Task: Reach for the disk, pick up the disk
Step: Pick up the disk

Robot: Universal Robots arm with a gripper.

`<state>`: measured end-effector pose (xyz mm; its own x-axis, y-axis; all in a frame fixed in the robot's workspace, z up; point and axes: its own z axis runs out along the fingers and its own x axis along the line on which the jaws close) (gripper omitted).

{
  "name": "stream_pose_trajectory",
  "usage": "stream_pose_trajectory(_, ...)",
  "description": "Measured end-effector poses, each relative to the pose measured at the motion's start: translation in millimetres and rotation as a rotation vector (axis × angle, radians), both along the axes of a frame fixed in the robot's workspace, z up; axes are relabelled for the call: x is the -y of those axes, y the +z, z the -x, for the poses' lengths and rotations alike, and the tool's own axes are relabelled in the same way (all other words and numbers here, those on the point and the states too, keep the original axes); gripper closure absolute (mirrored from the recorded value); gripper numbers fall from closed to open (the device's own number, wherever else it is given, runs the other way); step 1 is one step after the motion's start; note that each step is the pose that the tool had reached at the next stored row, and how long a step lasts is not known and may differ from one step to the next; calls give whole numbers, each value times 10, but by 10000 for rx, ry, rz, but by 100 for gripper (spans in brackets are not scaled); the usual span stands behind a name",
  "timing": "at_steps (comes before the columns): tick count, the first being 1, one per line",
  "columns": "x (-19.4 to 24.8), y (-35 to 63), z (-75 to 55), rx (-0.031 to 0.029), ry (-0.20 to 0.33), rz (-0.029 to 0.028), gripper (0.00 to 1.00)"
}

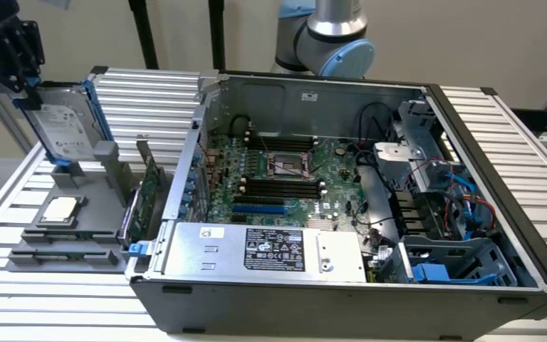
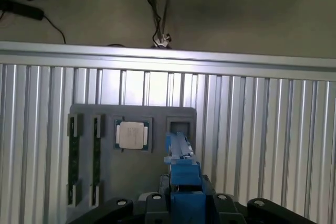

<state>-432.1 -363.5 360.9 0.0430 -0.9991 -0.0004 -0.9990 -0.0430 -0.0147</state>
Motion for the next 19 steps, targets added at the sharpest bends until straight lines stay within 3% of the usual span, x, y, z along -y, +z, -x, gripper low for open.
stream_pose_trajectory(10, 93, 335, -134, 3, 66, -47, 67)
stream_pose_trajectory(19, 172, 603, -386, 4, 111, -172, 67)
